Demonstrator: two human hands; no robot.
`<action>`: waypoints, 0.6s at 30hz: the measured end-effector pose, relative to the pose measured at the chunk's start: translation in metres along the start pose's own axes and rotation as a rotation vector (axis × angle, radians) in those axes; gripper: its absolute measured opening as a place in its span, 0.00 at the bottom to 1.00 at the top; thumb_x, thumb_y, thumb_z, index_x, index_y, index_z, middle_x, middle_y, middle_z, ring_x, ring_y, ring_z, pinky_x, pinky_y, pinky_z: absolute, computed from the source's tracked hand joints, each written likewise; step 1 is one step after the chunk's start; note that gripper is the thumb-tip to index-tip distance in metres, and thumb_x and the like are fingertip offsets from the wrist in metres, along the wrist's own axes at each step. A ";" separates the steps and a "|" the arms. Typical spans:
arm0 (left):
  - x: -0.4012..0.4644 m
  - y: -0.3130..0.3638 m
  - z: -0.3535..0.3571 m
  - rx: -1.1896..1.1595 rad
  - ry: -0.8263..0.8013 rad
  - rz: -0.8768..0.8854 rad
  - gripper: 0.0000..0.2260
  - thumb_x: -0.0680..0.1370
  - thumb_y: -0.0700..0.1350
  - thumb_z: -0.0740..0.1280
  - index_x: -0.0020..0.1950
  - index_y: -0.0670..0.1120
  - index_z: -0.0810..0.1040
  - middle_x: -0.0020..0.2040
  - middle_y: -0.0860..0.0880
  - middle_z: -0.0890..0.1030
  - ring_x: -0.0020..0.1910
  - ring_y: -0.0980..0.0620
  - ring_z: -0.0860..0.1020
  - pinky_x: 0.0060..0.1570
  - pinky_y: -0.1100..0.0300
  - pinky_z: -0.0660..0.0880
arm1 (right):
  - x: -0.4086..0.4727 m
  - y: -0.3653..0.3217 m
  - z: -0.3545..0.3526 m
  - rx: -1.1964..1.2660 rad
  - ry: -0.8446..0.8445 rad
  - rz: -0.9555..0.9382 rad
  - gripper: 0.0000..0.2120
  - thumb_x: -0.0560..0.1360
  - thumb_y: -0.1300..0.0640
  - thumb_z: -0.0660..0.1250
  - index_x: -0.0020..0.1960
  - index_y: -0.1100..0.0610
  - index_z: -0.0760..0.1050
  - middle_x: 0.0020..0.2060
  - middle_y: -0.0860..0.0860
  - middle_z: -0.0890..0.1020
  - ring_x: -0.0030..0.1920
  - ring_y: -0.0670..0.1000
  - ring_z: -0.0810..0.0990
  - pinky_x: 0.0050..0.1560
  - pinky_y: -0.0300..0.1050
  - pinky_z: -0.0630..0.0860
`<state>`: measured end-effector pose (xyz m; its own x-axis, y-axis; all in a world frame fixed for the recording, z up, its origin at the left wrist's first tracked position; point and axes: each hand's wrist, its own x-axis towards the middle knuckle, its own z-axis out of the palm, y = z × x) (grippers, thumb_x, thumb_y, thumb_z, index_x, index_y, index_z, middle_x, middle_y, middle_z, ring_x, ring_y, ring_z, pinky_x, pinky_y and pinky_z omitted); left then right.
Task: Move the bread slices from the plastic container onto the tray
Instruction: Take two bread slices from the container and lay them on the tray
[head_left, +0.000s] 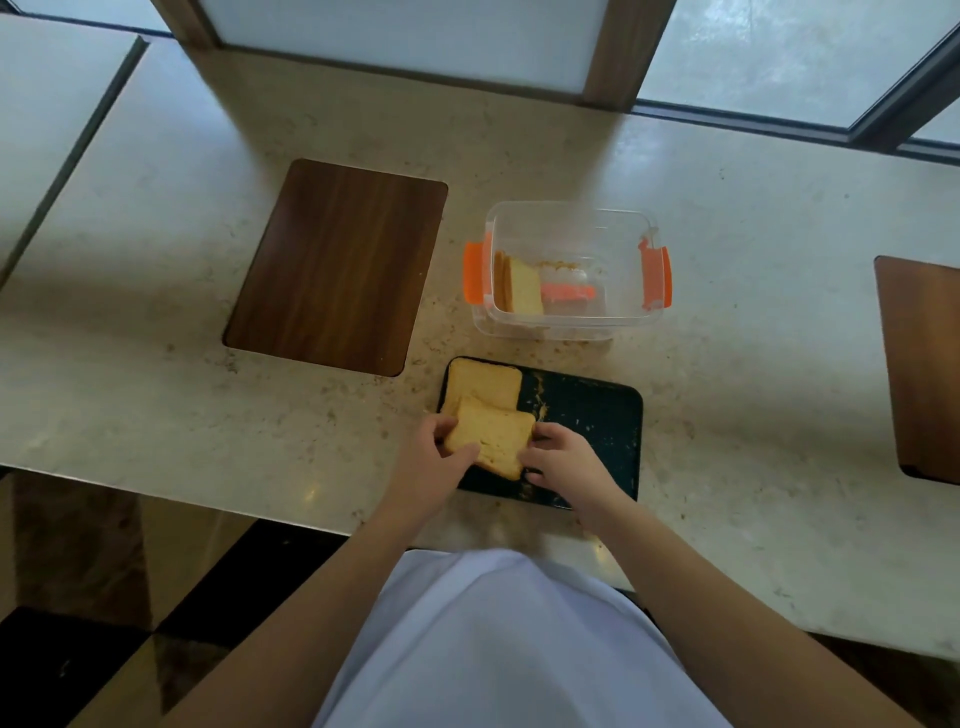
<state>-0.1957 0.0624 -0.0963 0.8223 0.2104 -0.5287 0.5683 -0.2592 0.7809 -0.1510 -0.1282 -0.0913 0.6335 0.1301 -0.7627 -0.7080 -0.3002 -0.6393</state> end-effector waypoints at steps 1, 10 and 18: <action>0.000 -0.002 0.000 0.018 0.000 -0.008 0.22 0.76 0.49 0.72 0.68 0.47 0.72 0.59 0.52 0.76 0.52 0.63 0.75 0.43 0.71 0.70 | 0.004 0.000 0.001 -0.069 0.014 -0.012 0.27 0.76 0.60 0.70 0.74 0.54 0.70 0.56 0.49 0.82 0.54 0.48 0.83 0.53 0.46 0.82; -0.004 -0.013 -0.012 0.194 -0.068 -0.090 0.22 0.76 0.53 0.68 0.67 0.47 0.71 0.47 0.62 0.72 0.44 0.64 0.72 0.38 0.68 0.66 | 0.010 0.003 0.009 -0.445 -0.059 -0.017 0.30 0.77 0.51 0.70 0.76 0.52 0.66 0.54 0.47 0.80 0.49 0.46 0.81 0.49 0.44 0.81; -0.002 0.003 -0.010 0.381 -0.163 -0.075 0.31 0.77 0.54 0.64 0.78 0.46 0.62 0.49 0.51 0.79 0.42 0.54 0.78 0.37 0.59 0.71 | 0.009 0.008 0.017 -0.512 -0.102 0.002 0.31 0.77 0.48 0.69 0.77 0.56 0.65 0.58 0.49 0.82 0.53 0.47 0.81 0.48 0.39 0.76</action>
<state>-0.1958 0.0708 -0.0896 0.7544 0.0983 -0.6490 0.5712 -0.5856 0.5752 -0.1564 -0.1139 -0.1048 0.5806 0.2130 -0.7858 -0.4496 -0.7208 -0.5276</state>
